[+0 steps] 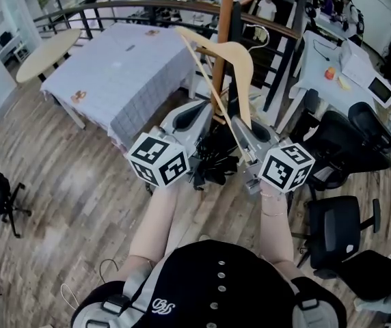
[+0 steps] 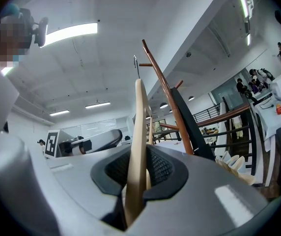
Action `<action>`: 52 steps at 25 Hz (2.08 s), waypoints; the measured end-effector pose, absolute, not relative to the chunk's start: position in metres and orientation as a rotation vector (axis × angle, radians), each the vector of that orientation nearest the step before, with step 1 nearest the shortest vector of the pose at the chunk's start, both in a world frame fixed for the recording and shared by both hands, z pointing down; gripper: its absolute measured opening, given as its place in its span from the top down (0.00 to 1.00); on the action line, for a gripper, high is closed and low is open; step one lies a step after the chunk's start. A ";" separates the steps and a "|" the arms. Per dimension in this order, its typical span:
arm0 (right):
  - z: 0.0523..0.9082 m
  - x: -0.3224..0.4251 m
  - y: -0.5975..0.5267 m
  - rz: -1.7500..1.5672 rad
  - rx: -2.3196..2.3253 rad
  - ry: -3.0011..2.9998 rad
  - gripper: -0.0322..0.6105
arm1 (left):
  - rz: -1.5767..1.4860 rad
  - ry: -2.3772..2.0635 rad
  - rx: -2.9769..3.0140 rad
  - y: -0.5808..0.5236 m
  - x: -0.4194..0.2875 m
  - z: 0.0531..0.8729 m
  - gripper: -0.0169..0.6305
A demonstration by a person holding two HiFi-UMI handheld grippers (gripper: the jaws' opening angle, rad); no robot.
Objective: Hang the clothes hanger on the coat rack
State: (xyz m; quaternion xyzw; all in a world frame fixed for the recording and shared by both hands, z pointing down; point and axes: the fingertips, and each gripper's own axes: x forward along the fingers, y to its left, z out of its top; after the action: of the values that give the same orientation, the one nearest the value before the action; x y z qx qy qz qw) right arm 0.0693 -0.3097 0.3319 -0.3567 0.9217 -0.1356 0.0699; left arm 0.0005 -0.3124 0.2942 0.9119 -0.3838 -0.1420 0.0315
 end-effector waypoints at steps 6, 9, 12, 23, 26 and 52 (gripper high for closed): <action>0.343 0.073 -0.331 -0.442 -1.022 2.790 0.87 | -0.431 -1.210 2.792 -0.335 0.009 0.304 0.98; 0.349 0.072 -0.337 -0.465 -0.989 2.803 0.87 | -0.424 -1.219 2.780 -0.341 0.010 0.308 0.98; 0.350 0.070 -0.340 -0.469 -0.972 2.814 0.87 | -0.416 -1.236 2.775 -0.345 0.010 0.309 0.98; 0.344 0.071 -0.344 -0.454 -0.967 2.811 0.87 | -0.386 -1.252 2.792 -0.349 0.007 0.308 0.98; 0.342 0.068 -0.346 -0.454 -0.967 2.805 0.87 | -0.375 -1.253 2.788 -0.353 0.002 0.310 0.98; 0.255 0.033 -0.416 -0.325 -0.958 2.770 0.87 | -0.409 -1.175 2.950 -0.422 -0.030 0.245 0.98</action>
State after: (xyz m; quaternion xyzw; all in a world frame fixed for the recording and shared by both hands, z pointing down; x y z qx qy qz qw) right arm 0.0331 -0.4162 0.2551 -0.3233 0.9350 -0.1096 0.0961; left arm -0.0301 -0.4223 0.2448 0.9210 -0.3669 -0.1277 -0.0302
